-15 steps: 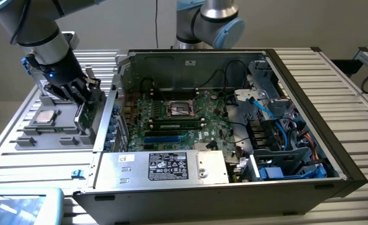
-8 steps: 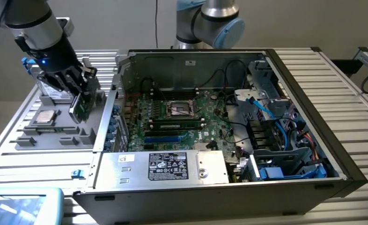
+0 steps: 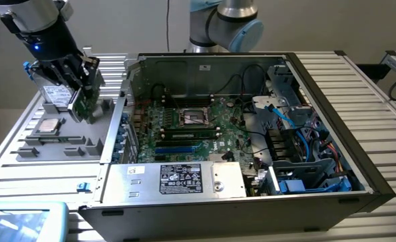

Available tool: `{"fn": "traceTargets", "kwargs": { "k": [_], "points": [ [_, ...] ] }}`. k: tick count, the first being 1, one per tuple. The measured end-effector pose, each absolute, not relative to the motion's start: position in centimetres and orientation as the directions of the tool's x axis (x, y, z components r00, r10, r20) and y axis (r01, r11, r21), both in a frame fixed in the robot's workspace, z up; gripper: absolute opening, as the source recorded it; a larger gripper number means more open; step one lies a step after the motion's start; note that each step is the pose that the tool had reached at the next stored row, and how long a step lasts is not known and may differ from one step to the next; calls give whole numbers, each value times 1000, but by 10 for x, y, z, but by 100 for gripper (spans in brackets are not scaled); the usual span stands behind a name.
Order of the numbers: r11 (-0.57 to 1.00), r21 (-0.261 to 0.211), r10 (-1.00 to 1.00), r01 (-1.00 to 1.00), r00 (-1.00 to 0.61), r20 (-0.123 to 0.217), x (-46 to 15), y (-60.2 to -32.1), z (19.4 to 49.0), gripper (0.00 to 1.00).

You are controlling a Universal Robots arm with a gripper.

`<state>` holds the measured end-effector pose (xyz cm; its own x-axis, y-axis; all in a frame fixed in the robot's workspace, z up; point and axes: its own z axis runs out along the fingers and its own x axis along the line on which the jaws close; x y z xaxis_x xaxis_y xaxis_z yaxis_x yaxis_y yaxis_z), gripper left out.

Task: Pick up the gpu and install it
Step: 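Pick up the gpu and move the gpu toward the slot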

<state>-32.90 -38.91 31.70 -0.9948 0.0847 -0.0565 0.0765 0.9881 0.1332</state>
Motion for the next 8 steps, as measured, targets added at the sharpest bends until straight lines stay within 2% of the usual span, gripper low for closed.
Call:
{"fn": "traceTargets", "kwargs": {
  "k": [8],
  "points": [
    [988,133,85,78,-995,-54,-329,-390,353,29]
  ]
}}
